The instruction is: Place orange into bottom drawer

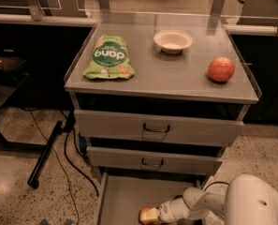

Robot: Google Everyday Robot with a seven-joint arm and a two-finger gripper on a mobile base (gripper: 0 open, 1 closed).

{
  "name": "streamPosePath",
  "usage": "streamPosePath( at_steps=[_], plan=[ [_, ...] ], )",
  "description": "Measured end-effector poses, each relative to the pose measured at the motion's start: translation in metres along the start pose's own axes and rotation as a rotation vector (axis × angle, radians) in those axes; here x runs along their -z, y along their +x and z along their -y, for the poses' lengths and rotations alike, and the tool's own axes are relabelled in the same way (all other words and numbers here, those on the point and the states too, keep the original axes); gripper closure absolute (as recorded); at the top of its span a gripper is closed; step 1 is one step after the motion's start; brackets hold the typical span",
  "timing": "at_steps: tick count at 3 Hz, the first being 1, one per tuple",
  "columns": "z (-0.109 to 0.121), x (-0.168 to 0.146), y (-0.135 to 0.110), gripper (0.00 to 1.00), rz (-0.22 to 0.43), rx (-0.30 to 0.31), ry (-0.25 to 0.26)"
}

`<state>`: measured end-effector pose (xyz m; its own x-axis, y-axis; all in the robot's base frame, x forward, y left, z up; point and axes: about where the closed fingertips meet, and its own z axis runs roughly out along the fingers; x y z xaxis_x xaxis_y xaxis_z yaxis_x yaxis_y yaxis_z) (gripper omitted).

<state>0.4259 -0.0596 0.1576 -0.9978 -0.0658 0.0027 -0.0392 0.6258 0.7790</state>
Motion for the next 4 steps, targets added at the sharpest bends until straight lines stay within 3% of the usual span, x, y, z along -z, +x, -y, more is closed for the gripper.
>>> streamPosePath(
  at_steps=[2,4],
  plan=[
    [0.018,-0.005,-0.031,1.0,0.039,-0.026,0.008],
    [0.032,-0.011,-0.04,1.0,0.04,-0.055,0.027]
  ],
)
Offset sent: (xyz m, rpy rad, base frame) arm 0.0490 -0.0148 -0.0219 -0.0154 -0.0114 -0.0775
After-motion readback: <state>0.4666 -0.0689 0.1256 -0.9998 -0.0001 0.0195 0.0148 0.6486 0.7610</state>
